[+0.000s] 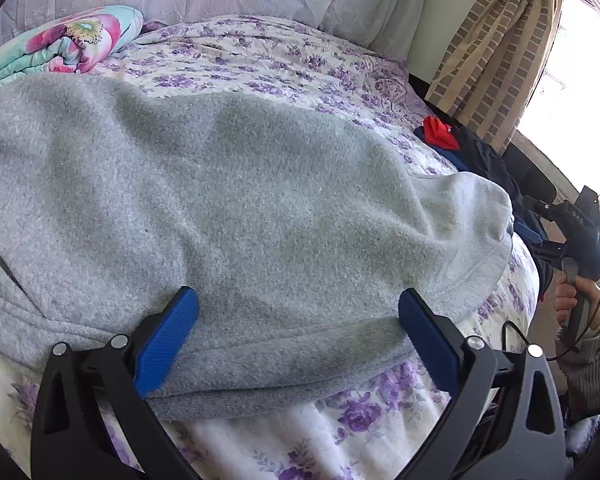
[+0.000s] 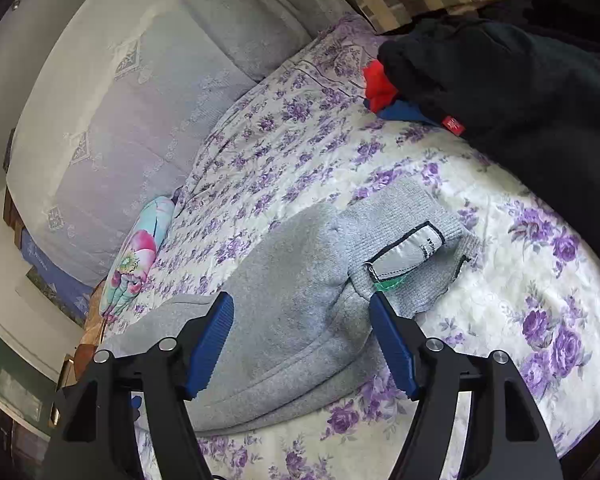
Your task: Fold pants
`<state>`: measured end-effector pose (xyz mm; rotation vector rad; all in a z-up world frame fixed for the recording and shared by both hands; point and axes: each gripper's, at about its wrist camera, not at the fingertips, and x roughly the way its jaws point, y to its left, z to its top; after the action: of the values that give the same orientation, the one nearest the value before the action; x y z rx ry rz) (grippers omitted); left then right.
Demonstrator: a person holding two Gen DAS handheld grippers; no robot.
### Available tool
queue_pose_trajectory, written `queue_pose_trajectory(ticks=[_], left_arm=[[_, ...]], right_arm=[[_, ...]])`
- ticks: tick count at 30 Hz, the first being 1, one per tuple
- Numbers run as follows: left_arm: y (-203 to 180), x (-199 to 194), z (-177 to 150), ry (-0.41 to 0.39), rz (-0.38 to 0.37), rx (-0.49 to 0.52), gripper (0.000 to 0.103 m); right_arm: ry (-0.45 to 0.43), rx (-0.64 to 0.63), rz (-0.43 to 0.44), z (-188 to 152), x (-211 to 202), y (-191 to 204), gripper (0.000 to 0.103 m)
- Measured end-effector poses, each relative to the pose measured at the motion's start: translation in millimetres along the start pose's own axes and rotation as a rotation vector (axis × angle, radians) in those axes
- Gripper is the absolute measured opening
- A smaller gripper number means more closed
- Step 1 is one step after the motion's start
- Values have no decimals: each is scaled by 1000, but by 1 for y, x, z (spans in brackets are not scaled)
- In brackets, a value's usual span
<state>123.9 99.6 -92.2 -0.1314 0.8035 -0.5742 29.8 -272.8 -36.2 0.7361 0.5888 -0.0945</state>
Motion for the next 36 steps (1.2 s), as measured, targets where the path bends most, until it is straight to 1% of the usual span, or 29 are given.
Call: queue_pose_trajectory(ticks=[5, 6, 8, 9, 10, 11, 12, 13, 16, 18, 19, 20, 21, 23, 24, 25, 26, 27, 28, 29, 30, 31, 33, 36], left_arm=[[0, 0, -1, 2, 6, 3, 98], [0, 0, -1, 2, 8, 5, 98], [0, 1, -1, 4, 12, 8, 98], [-1, 1, 0, 5, 14, 9, 98], [-1, 1, 0, 5, 16, 9, 98], [-1, 1, -1, 4, 17, 9, 98], [-1, 1, -1, 4, 16, 9, 98], [-1, 1, -1, 4, 16, 9, 98], [-1, 1, -1, 6, 20, 12, 98], [-1, 2, 0, 8, 23, 14, 98], [-1, 1, 0, 8, 24, 14, 98], [-1, 1, 0, 8, 26, 11, 98], [-1, 1, 0, 8, 26, 11, 98], [0, 1, 0, 7, 25, 11, 98], [0, 1, 0, 7, 25, 11, 98], [0, 1, 0, 8, 25, 11, 98], [0, 1, 0, 8, 25, 11, 98], [-1, 1, 0, 8, 26, 11, 98], [-1, 2, 0, 8, 27, 12, 98], [-1, 2, 0, 9, 28, 13, 98], [-1, 2, 1, 10, 29, 13, 98], [0, 2, 1, 10, 30, 13, 98], [1, 2, 1, 8, 29, 12, 98], [1, 2, 1, 5, 26, 9, 98]], right_arm=[[-38, 157, 87, 0, -18, -31, 71], [-38, 180, 106, 1, -18, -37, 71], [-28, 217, 139, 4, -12, -47, 65], [-7, 228, 158, 6, -4, -51, 57], [11, 240, 166, 7, 4, -54, 47], [13, 250, 161, 8, 10, -56, 44], [16, 247, 158, 9, 16, -58, 39], [18, 239, 163, 11, 20, -59, 32], [4, 237, 171, 15, 20, -59, 20], [-39, 173, 188, 21, 1, -46, 16], [-51, 151, 211, 23, -9, -42, 11], [-49, 146, 218, 26, -16, -39, 11], [-44, 140, 202, 27, -19, -40, 11], [5, 124, 100, 21, -10, -50, 11], [43, 144, 57, 15, -2, -60, 11], [67, 179, 56, 8, 3, -69, 14], [59, 213, 78, 5, 0, -74, 15], [49, 234, 88, 4, -5, -75, 24], [40, 240, 95, 4, -10, -74, 39], [33, 232, 97, 4, -14, -71, 47], [39, 212, 88, 3, -16, -67, 58], [61, 192, 80, 2, -14, -63, 60], [89, 186, 79, -1, -5, -61, 61], [85, 207, 87, 1, 10, -64, 68]])
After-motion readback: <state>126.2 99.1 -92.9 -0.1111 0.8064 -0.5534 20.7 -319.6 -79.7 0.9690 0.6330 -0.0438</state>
